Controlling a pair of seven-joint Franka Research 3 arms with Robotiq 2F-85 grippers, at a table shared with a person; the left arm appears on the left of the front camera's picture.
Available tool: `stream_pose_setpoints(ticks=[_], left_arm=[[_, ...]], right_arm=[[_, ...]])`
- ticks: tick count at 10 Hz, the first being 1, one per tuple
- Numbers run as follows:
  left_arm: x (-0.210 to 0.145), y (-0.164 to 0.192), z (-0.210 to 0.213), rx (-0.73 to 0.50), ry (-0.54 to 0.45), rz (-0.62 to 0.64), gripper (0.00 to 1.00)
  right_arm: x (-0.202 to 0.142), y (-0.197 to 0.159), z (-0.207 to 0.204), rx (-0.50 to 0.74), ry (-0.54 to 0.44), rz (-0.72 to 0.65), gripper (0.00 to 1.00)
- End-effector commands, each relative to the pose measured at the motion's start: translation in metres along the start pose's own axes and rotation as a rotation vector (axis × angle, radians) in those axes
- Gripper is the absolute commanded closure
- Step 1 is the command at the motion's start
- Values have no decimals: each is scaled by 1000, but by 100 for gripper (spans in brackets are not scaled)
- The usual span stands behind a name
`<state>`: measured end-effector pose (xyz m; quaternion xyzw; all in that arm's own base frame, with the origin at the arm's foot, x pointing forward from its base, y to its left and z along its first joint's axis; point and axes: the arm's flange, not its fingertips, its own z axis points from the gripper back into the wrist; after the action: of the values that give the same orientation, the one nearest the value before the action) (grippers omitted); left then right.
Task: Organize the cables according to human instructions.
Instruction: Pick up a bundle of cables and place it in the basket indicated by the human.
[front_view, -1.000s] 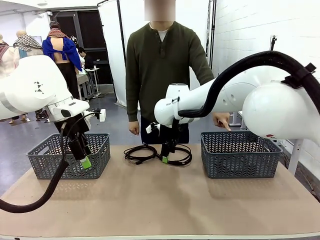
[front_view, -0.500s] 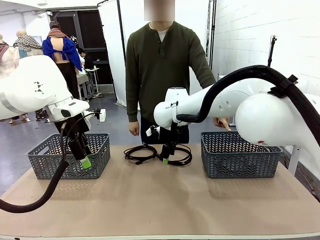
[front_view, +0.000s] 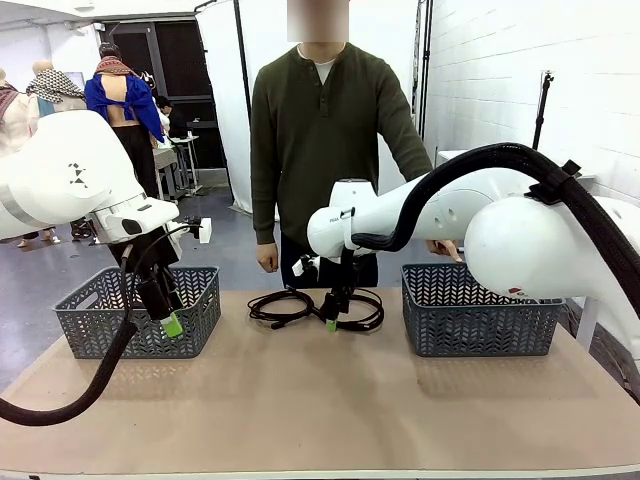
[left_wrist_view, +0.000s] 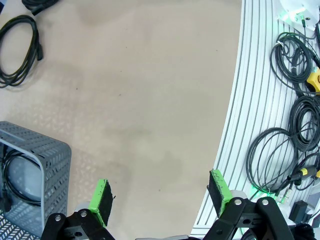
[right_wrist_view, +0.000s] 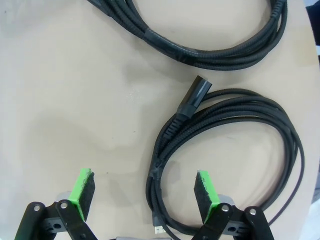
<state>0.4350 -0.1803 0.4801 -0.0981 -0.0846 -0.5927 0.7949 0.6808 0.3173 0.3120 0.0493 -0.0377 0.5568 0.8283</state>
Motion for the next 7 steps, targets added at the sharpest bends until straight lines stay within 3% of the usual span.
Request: stream_pose_setpoints(ticks=[1, 7], left_arm=[[0, 0, 1, 9, -6, 2, 0], [0, 0, 1, 9, -6, 2, 0]], right_arm=[[5, -7, -4, -42, 29, 6, 0], [11, -10, -16, -22, 41, -9, 0]])
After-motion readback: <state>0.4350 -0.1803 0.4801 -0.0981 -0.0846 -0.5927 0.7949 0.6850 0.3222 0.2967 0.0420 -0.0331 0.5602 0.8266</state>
